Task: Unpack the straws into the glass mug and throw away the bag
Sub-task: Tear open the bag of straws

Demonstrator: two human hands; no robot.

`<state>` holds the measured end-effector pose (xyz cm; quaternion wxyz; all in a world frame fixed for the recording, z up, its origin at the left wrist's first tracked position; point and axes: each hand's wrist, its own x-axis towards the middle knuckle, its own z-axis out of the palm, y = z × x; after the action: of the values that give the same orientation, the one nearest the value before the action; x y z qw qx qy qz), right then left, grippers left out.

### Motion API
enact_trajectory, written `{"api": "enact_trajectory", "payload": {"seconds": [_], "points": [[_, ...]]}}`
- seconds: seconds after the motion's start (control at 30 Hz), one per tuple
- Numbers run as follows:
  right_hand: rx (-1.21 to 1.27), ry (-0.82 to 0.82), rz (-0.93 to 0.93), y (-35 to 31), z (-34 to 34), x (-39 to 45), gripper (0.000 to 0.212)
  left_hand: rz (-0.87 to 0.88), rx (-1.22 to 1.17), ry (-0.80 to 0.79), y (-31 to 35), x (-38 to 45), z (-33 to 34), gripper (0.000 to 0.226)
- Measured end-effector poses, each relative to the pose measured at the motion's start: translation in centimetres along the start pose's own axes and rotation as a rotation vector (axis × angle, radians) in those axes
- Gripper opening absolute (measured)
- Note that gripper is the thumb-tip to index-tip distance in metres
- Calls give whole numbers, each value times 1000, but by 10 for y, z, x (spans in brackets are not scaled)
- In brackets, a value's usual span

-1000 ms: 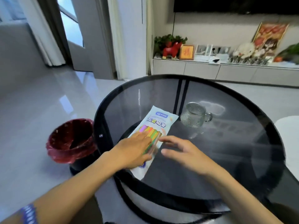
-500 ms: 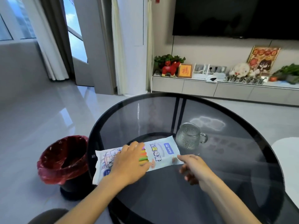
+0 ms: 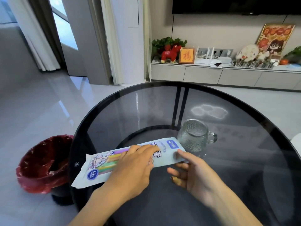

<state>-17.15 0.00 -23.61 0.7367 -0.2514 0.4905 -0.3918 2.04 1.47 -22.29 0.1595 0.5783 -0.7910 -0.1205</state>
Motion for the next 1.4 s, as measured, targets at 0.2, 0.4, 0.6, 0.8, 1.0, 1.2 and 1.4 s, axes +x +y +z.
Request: {"api": "enact_trajectory", "payload": {"seconds": [0.2,0.4,0.6,0.8,1.0,1.2,1.4], "points": [[89,-14,29,-4,-3,1,39,201,204,130,-3,2,8,54],[-84,-10,-397,-7,5,-26,15,205,90,447,4,1,-8,58],[-396,17,-947,2,18,-48,17,261,-537,276,41,-18,-19,48],[-481,-12,-898,5,6,-37,31,165,-531,420,44,-1,-4,31],[-587,-37,-930,2,-1,-30,33,186,-479,459,46,1,-7,27],[-621,-64,-1009,3,2,-27,36,245,-410,554,49,1,-3,22],[-681,-8,-1085,4,4,-28,30,217,-433,588,55,-1,1,11]]}}
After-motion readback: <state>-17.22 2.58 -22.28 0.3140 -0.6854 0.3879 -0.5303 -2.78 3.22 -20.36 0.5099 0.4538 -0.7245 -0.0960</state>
